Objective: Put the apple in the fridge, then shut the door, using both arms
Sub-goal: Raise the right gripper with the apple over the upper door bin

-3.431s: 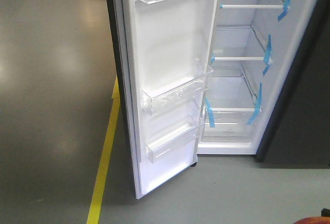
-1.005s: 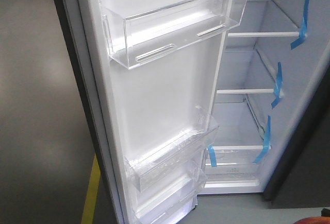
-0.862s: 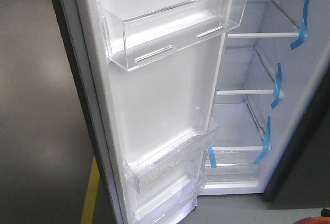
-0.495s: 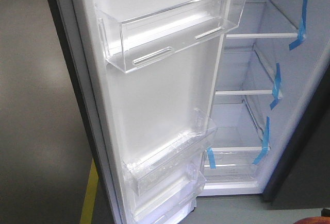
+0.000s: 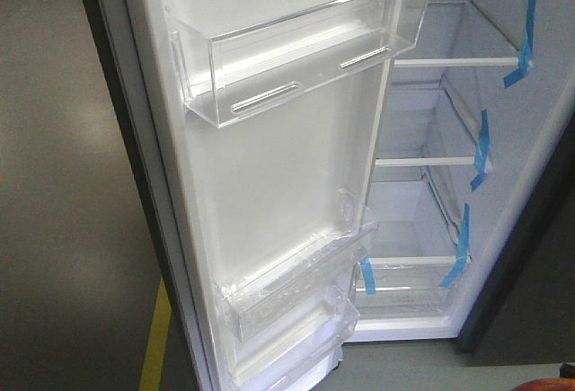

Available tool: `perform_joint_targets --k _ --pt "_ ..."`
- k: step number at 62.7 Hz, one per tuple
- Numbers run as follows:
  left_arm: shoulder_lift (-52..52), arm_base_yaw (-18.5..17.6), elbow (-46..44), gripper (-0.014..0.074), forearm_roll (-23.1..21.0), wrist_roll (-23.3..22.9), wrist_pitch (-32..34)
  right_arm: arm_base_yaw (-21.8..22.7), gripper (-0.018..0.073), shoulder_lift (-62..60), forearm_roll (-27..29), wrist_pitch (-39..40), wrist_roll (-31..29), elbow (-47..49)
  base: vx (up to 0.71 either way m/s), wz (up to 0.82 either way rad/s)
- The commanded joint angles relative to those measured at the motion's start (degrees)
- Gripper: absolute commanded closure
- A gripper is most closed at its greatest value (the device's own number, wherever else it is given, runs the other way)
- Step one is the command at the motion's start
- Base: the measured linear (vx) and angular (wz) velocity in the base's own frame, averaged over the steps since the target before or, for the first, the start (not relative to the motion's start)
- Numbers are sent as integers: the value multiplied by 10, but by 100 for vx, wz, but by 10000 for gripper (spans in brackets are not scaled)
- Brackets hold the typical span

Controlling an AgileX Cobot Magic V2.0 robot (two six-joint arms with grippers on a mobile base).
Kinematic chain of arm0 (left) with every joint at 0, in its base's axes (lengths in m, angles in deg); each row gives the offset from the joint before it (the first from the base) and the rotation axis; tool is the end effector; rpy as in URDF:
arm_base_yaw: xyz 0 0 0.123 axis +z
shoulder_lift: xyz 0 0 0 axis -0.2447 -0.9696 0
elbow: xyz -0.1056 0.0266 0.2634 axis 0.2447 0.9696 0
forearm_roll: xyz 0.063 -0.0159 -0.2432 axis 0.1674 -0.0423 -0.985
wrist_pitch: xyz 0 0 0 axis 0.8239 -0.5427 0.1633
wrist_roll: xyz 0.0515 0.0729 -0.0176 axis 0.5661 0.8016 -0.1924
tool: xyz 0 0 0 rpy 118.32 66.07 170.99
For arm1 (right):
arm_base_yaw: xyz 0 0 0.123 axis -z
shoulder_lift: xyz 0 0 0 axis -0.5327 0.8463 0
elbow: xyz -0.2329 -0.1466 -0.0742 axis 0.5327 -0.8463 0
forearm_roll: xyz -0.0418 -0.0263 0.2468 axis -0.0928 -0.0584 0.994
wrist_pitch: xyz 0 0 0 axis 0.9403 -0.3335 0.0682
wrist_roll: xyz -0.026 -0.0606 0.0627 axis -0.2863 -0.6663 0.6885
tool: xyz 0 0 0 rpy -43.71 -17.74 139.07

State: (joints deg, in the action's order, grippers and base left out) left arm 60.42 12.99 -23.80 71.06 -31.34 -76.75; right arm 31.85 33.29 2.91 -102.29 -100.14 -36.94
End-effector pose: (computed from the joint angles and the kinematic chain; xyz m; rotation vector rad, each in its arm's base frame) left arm 0.0565 -0.0012 0.2030 0.0100 1.5200 -0.0223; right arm 0.0104 0.0526 0.3078 -0.6680 1.8649 0.4381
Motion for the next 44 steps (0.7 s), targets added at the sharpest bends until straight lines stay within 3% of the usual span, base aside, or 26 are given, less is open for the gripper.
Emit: perform_joint_targets --k 1,19,26,44 --pt "9 0 12 603 0 -5 43 2 193 8 27 35 -2 13 0 0" --pt "9 0 12 603 0 -5 43 2 193 8 29 37 -1 13 0 0" --pt "9 0 12 603 0 -5 43 2 193 23 28 70 38 15 0 0" --pt "9 0 12 603 0 -5 43 2 193 174 25 109 34 84 0 0"
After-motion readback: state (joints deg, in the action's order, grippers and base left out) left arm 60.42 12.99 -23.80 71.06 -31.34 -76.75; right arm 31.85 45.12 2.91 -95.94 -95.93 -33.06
